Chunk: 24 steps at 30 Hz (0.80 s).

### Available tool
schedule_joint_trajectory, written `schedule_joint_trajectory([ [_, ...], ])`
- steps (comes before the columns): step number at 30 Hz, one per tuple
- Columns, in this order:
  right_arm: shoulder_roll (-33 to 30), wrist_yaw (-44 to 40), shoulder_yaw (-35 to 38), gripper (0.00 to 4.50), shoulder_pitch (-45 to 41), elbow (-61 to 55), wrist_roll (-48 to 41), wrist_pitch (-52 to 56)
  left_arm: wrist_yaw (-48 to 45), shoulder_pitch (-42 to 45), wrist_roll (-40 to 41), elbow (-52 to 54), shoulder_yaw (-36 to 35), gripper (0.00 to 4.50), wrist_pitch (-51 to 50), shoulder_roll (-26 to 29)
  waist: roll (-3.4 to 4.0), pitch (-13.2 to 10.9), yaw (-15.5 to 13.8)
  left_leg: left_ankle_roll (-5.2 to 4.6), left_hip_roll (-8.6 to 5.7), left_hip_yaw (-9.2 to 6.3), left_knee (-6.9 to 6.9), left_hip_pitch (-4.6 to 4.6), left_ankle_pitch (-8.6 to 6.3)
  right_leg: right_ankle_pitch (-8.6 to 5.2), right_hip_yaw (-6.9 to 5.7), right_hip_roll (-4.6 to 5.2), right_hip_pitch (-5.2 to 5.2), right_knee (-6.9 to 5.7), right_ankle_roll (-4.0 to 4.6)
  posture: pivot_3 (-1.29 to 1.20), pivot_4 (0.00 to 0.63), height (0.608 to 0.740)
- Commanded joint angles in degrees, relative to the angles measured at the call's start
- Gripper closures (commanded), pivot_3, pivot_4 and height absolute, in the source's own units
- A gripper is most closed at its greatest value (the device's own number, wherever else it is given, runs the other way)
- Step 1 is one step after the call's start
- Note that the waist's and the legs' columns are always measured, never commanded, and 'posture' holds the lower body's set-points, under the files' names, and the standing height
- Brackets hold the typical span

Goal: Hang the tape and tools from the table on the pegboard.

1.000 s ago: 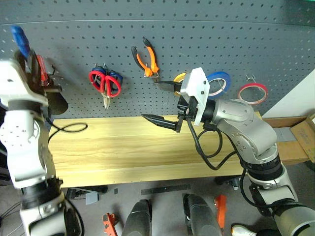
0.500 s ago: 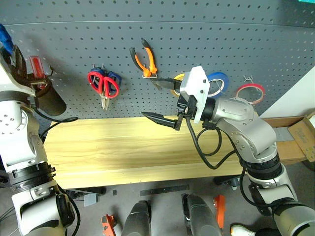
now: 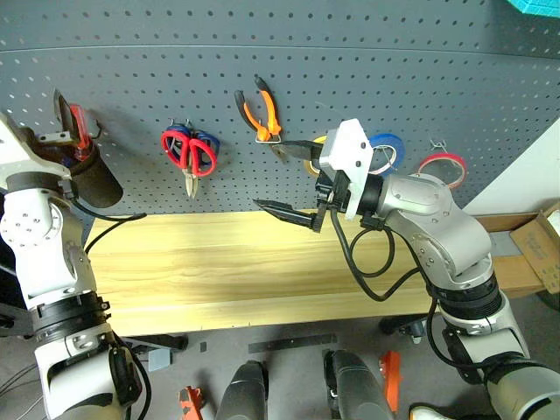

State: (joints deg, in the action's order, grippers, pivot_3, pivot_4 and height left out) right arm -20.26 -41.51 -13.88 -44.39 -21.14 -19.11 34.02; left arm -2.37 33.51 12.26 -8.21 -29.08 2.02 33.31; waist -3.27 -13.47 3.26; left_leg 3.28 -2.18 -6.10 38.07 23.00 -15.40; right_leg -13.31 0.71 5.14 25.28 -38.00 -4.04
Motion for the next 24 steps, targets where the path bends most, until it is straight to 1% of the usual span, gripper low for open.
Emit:
schedule_joint_trajectory([
  [1,-0.6,-0.2,1.6,0.00,0.3,-2.0,-0.5,-1.5,-3.5,3.3,0.7,8.5,4.8,0.01,1.0,0.2,-0.10,0.1,-0.1,0.00,0.00,0.00,0.01,0.01,0.00,0.00,0.00,0.00,0.00,0.00,0.00,-0.07,0.151,0.740],
  [4,-1.1,-0.5,2.9,0.00,1.4,-3.0,-1.6,-1.4,-7.8,2.8,1.9,12.7,9.4,0.01,-0.7,-0.5,-0.02,0.4,-0.1,0.00,-0.04,0.01,0.03,0.00,0.00,0.01,0.04,0.02,-0.04,0.03,-0.02,-0.07,0.150,0.740],
  [8,-2.8,-0.7,5.5,0.00,4.9,-5.6,-3.6,-0.3,-15.5,-2.9,3.4,19.4,16.7,0.01,-3.5,-1.4,0.43,1.1,0.1,-0.01,-0.04,0.07,-0.02,-0.03,-0.01,0.01,0.10,0.02,-0.03,0.04,-0.03,-0.07,0.151,0.740],
  [11,-4.5,-0.3,7.0,0.00,8.2,-7.3,-4.4,0.5,-19.7,-7.8,6.9,25.0,21.0,0.01,-10.3,-1.8,0.52,1.1,0.4,-0.03,-0.03,0.11,-0.02,-0.09,-0.02,0.01,0.16,-0.01,-0.05,-0.02,-0.03,-0.08,0.149,0.740],
  [12,-5.1,0.0,7.3,0.00,9.5,-7.8,-4.4,0.8,-21.0,-10.5,8.3,26.4,22.6,0.01,-14.3,-1.6,0.53,1.1,0.6,-0.07,-0.02,0.10,-0.02,-0.09,-0.03,0.01,0.16,-0.03,-0.06,-0.04,-0.02,-0.08,0.147,0.740],
  [13,-5.4,0.3,7.6,0.00,10.6,-8.2,-4.4,1.0,-22.1,-12.9,9.4,27.5,23.4,0.01,-16.2,-1.7,0.59,1.2,0.8,-0.15,-0.01,0.11,0.00,-0.12,-0.07,0.01,0.18,-0.05,-0.08,-0.10,-0.02,-0.08,0.146,0.740],
  [15,-6.1,1.2,8.1,0.00,12.9,-8.7,-4.1,1.1,-22.7,-17.9,10.1,28.5,24.8,0.01,-21.4,-1.7,0.90,1.5,1.3,-0.25,0.00,0.10,0.00,-0.20,-0.12,0.01,0.20,-0.08,-0.16,-0.12,-0.02,-0.09,0.142,0.740],
  [16,-6.4,1.6,8.3,0.00,14.0,-8.7,-3.9,1.0,-22.8,-19.8,9.6,28.9,25.1,0.01,-21.8,-1.8,1.04,1.6,1.5,-0.27,0.00,0.11,0.00,-0.25,-0.13,0.01,0.21,-0.08,-0.21,-0.12,-0.02,-0.09,0.141,0.740],
  [20,-6.8,3.6,7.8,0.00,19.3,-7.3,-1.4,-1.4,-19.9,-24.5,7.3,28.9,25.9,0.01,-25.9,-3.1,1.08,1.9,1.5,-0.29,0.02,0.06,0.01,-0.30,-0.11,0.01,0.18,-0.12,-0.27,-0.18,-0.02,-0.10,0.131,0.740],
  [23,-6.1,5.6,6.5,0.00,23.6,-4.1,2.7,-6.2,-19.5,-27.8,6.3,26.5,25.9,0.01,-26.6,-4.1,1.15,2.3,1.4,-0.30,0.00,0.06,0.02,-0.47,-0.11,0.02,0.17,-0.11,-0.55,-0.10,-0.03,-0.10,0.118,0.740],
  [24,-6.3,6.8,5.3,0.00,24.9,-2.4,5.8,-9.1,-18.6,-29.1,5.2,24.2,25.5,0.01,-26.1,-4.5,1.15,2.3,1.4,-0.31,0.00,0.07,0.00,-0.70,-0.12,0.01,0.18,-0.11,-0.81,-0.01,-0.03,-0.10,0.113,0.740],
])
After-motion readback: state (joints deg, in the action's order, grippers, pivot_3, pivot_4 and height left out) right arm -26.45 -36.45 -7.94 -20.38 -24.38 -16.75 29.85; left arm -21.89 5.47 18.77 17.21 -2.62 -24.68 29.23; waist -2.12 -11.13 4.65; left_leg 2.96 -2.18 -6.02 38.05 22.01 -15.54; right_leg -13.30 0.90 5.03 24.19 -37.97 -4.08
